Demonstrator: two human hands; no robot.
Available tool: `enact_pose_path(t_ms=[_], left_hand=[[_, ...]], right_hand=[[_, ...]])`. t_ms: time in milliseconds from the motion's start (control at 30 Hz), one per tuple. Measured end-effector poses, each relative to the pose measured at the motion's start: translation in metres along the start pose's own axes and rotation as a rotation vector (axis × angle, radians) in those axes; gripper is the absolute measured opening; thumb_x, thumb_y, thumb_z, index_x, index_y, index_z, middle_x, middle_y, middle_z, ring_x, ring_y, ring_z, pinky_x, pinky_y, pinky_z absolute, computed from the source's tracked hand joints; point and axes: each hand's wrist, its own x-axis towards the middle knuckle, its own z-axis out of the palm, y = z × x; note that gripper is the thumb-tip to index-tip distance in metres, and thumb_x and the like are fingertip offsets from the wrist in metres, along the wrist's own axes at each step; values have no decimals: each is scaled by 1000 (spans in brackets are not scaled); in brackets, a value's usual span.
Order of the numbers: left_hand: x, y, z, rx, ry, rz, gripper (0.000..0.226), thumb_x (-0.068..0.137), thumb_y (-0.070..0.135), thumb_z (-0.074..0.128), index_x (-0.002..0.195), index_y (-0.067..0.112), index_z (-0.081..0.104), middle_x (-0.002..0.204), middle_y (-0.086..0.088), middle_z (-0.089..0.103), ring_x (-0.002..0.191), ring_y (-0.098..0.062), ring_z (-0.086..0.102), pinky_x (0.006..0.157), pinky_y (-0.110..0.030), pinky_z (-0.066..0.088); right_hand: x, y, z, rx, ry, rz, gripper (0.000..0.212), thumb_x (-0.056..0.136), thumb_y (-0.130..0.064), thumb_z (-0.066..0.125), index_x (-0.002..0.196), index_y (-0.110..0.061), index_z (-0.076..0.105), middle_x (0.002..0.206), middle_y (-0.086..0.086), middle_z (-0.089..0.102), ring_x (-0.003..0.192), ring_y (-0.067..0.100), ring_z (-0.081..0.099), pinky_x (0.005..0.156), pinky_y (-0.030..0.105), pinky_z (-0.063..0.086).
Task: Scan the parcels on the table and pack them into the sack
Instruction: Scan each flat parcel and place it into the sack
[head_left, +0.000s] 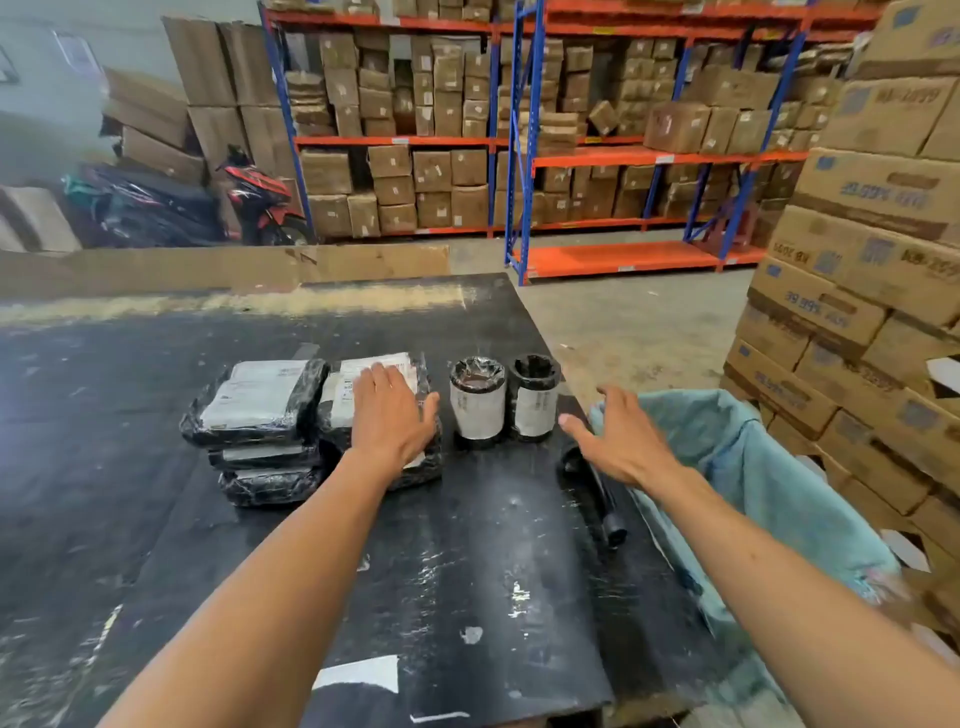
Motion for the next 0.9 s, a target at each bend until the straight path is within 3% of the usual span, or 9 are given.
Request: enact_pose_path(t_ms=[100,233,367,467,533,600,633,767,900], left_hand=[[7,-3,20,-19,-15,-79,75,104,52,26,144,-11,39,149,-30,40,140,-42,33,118,-49,22],[8,-4,37,-32,60,-39,71,103,52,28,125,-9,57,134,-29,55,125,-42,48,109,-49,31],[16,-14,27,-258,125,-112,58,106,40,35,89,-2,71,106,-22,65,103,-42,56,89,-49,46],[27,-15,16,-263,102,-245,42,97,44,54,99,7,75,115,-14,66,110,-36,57,93,-47,45],[32,-13,9,-264,-7,-421,60,90,57,62,124,7,64,135,-17,55,128,-37,46,107,-50,35],[34,-15,-1,-340,-160,-609,94,82,68,66,146,4,40,155,-23,31,144,-42,24,118,-55,20],[34,-18,-6,-381,-226,-657,107,79,71,68,151,3,28,160,-24,20,148,-42,15,119,-56,16],[33,-24,-22,-413,-326,-720,140,64,75,77,158,1,3,164,-24,7,149,-47,10,118,-56,18],[20,-24,-22,-523,-422,-806,159,52,75,84,158,15,-18,162,-30,14,148,-50,8,118,-58,17]], right_hand=[[10,18,26,-9,-56,101,95,96,-69,54,164,-14,18,169,17,23,153,39,33,117,53,39],[18,40,58,37,-135,221,97,97,-59,61,166,-12,11,165,22,27,149,42,38,117,50,37],[28,53,76,137,-156,301,92,96,-41,70,162,-4,16,153,28,48,139,44,51,109,44,43],[39,59,81,202,-183,340,78,96,-32,68,154,0,27,131,29,67,117,42,67,94,41,53],[45,53,75,248,-179,325,63,94,-30,68,142,-3,36,119,26,71,91,37,74,77,37,60],[46,43,62,317,-136,294,40,96,-23,68,124,-14,40,102,19,71,61,26,66,51,24,52],[45,38,56,362,-97,259,37,97,-21,68,119,-18,39,94,15,70,53,23,63,46,21,49],[50,18,43,494,16,122,40,90,-25,71,120,-20,47,84,9,72,49,21,69,60,39,62],[50,-16,28,728,9,55,44,91,-8,68,129,-19,48,82,9,69,45,17,60,47,31,51]])
